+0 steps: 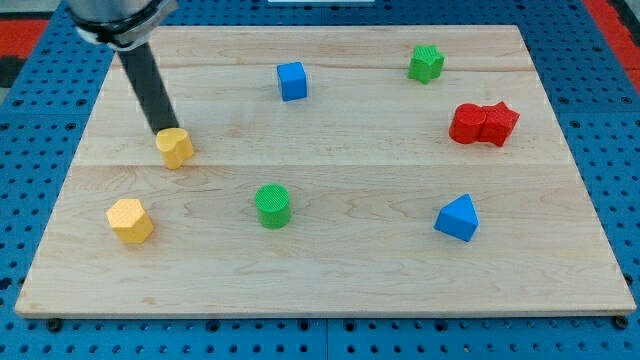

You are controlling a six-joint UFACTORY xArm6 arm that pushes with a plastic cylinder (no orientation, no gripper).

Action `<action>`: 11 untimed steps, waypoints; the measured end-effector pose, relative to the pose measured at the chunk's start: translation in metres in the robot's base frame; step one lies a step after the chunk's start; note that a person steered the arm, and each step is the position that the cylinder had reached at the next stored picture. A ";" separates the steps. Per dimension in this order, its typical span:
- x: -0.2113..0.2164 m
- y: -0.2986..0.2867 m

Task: Move the yellow heart slightly into the top side of the yellow hexagon

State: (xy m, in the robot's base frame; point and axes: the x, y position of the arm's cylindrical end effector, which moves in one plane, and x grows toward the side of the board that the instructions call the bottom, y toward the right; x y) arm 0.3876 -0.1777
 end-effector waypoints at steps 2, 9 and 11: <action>0.034 -0.013; 0.095 0.027; 0.097 -0.024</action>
